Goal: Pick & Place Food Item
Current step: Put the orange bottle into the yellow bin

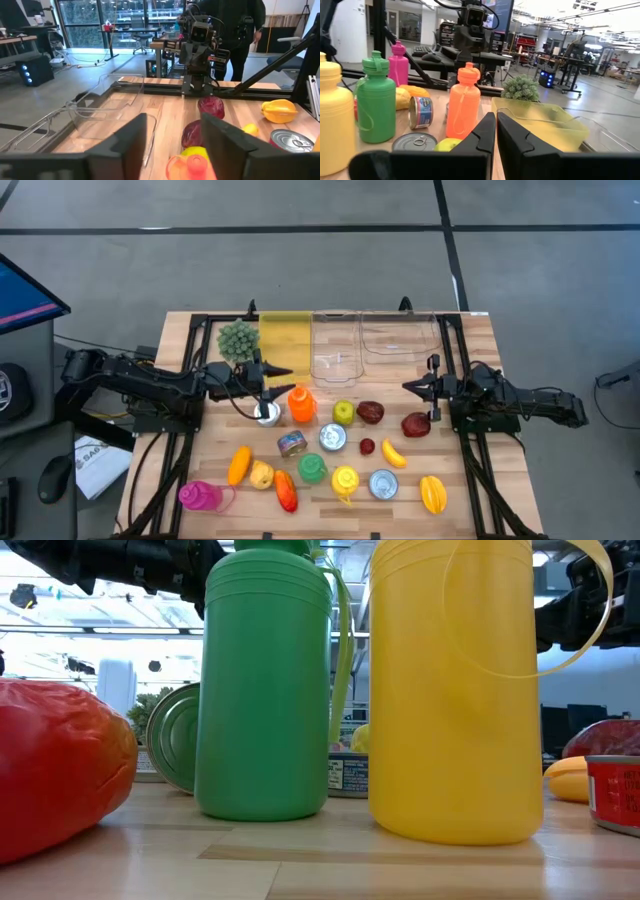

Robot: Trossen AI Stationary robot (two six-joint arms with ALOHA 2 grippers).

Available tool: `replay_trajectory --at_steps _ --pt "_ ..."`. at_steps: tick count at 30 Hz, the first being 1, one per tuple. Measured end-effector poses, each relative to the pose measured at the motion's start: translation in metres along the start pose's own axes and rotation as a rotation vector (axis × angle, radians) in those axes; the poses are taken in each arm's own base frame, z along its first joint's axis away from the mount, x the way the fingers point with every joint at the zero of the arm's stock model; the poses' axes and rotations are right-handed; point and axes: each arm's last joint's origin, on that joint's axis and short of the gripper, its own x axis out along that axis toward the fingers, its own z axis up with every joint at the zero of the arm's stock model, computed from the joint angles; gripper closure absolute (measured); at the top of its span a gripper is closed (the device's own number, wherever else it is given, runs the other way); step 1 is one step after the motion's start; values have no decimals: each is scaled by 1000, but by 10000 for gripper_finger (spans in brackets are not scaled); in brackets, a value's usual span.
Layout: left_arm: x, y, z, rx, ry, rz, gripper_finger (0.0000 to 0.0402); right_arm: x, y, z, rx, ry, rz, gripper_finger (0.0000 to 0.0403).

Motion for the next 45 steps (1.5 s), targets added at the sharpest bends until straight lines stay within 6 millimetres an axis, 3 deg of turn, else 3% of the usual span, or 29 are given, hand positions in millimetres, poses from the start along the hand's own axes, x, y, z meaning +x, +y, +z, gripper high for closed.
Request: replay_trajectory --at_steps 7,13,19,32,45 --pt "0 0 0 0 0 0 133 0 0 0 0 0 -1 390" --pt "0 0 1 -4 -13 0 99 0 0 0 0 0 -1 390" --pt "0 0 0 -30 -3 0 94 0 0 0 0 0 -1 390" --pt "19 -10 -25 -18 84 -19 94 0 0 0 0 0 -1 390" --pt "19 -11 -30 -69 127 -20 94 0 0 0 0 0 -1 390"
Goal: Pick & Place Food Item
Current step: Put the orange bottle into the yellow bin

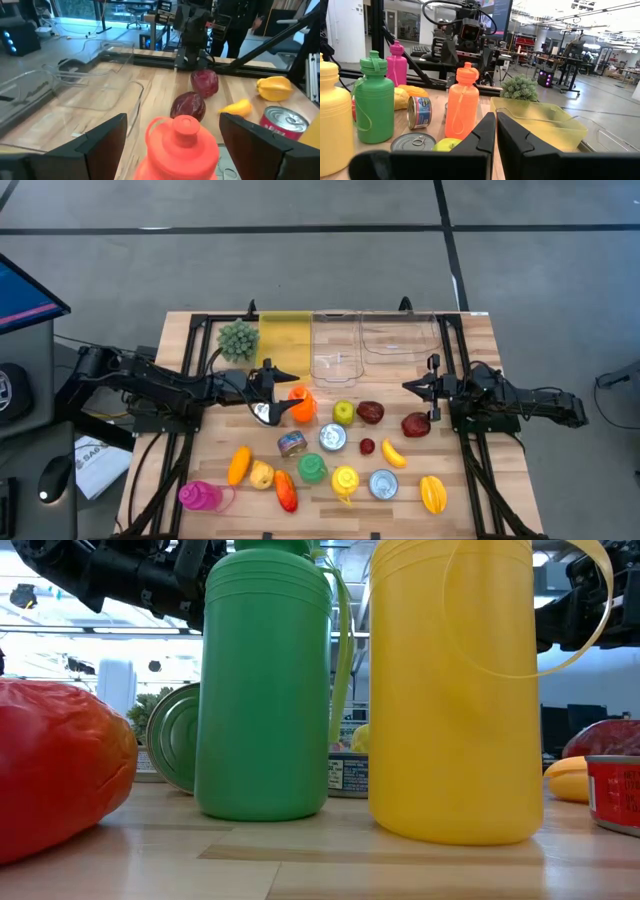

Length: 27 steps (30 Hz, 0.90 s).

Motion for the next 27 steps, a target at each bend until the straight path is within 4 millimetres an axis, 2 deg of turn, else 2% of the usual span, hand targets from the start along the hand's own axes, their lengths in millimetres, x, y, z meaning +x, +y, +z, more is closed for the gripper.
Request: replay_trajectory --at_steps 12,27 --pt "0 0 1 -10 -9 8 99 0 0 0 0 0 0 390" --pt "0 1 -2 2 23 13 191 0 0 0 0 0 0 390"
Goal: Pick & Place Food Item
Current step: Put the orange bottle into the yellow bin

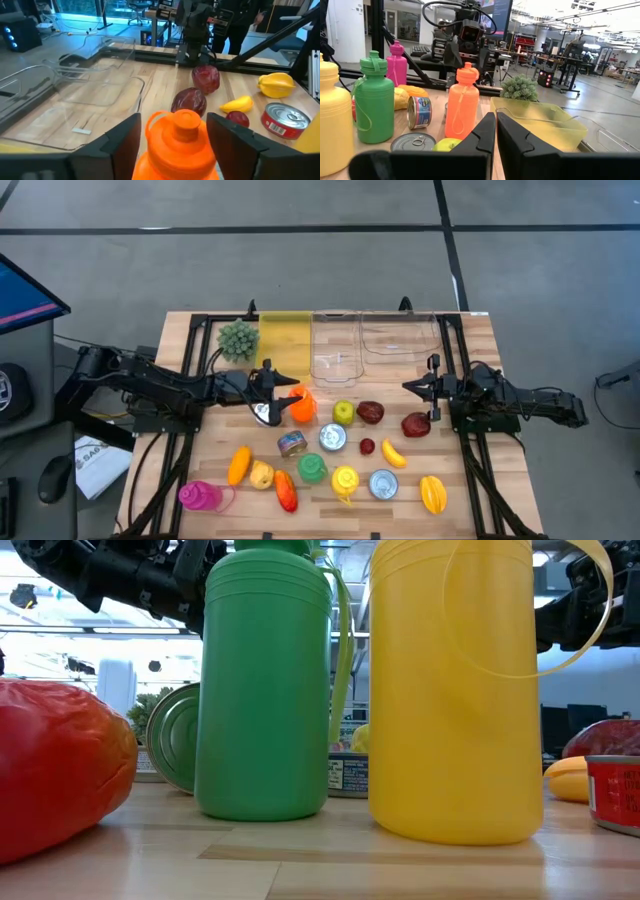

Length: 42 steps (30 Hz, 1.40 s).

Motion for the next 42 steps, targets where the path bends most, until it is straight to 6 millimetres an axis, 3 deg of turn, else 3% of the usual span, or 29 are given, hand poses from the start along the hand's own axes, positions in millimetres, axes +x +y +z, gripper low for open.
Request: replay_trajectory --at_steps 16,30,42 --pt "0 0 1 -6 -5 -8 256 0 0 0 0 0 0 390" --pt "0 0 1 -9 -9 -9 341 0 0 0 0 0 0 390" --pt "0 0 1 -8 -6 -10 346 0 0 0 0 0 0 390"
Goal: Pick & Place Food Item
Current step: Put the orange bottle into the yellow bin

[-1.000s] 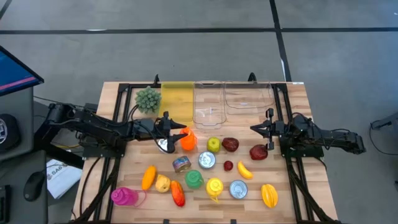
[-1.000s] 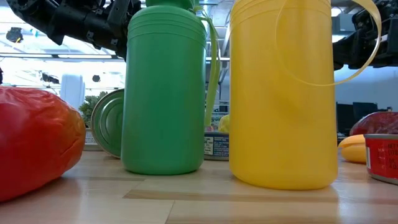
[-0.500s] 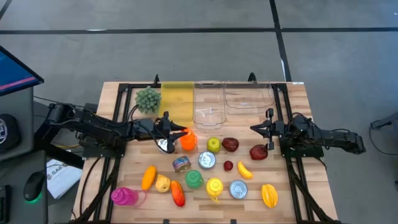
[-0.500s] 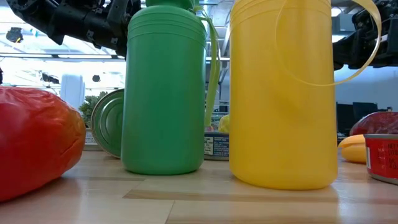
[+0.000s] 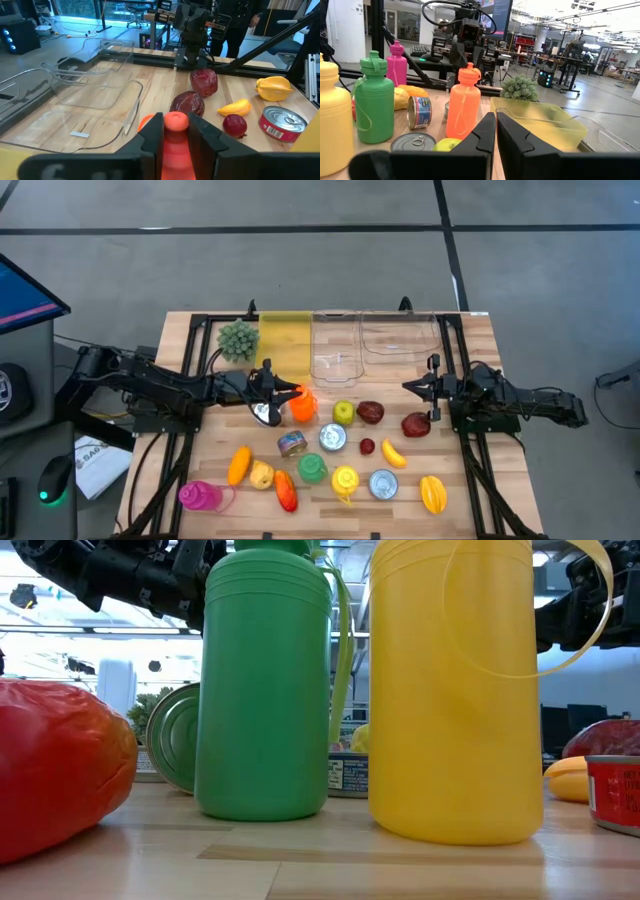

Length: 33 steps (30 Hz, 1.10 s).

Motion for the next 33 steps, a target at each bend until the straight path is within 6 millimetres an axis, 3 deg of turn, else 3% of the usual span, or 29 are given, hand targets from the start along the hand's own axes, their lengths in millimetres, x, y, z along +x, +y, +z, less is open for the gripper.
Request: replay_trajectory --at_steps 13,25,33 --pt "-2 0 7 -15 -51 -1 349 0 0 0 0 0 0 390" --pt "-18 3 43 -14 -83 12 349 0 0 0 0 1 2 390" --pt "-29 15 65 -19 -81 67 350 0 0 0 0 3 4 390"
